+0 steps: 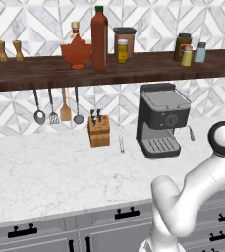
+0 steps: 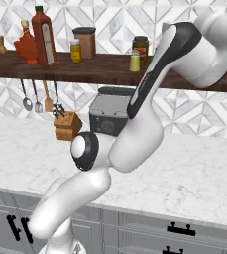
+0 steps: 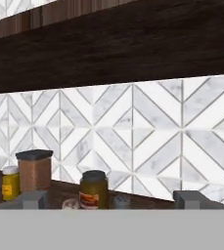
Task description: Put the shaker and condiment bottle from the counter next to their counterparts in the cabinet.
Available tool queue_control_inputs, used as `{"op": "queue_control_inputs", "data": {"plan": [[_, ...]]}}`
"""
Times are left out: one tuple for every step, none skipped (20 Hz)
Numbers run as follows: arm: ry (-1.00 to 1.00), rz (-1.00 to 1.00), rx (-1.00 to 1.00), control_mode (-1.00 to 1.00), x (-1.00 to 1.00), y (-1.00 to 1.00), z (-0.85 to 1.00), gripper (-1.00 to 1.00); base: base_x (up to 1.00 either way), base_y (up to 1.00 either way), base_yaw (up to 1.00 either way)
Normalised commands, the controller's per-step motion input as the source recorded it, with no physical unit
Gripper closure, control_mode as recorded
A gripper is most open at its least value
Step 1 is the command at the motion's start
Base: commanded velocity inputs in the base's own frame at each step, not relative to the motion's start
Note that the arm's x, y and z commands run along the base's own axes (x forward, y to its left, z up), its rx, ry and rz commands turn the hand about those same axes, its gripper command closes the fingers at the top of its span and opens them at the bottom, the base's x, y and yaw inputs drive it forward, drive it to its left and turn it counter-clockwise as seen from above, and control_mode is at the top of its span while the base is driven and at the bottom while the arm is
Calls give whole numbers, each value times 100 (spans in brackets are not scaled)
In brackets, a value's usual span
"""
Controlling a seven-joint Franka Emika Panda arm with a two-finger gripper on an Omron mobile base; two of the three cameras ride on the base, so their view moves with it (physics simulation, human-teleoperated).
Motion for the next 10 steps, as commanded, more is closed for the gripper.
{"op": "queue_control_inputs", "data": {"plan": [[0,-2,0,-100,-100,-16,44,-100,0,0,0],[0,-2,-1,-100,-100,-12,40,-100,0,0,0],[0,-1,-3,-100,-100,-7,32,-100,0,0,0],[0,-1,-5,-100,-100,-1,25,-100,0,0,0],[0,0,-5,-100,-100,-1,22,-100,0,0,0],[0,0,-5,-100,-100,-1,22,-100,0,0,0],[0,0,-5,-100,-100,-4,23,-100,0,0,0],[0,0,-4,-100,-100,-6,24,-100,0,0,0],[0,-1,-4,-100,-100,-7,26,-100,0,0,0],[0,-2,-3,-100,-100,-11,29,-100,0,0,0]]}}
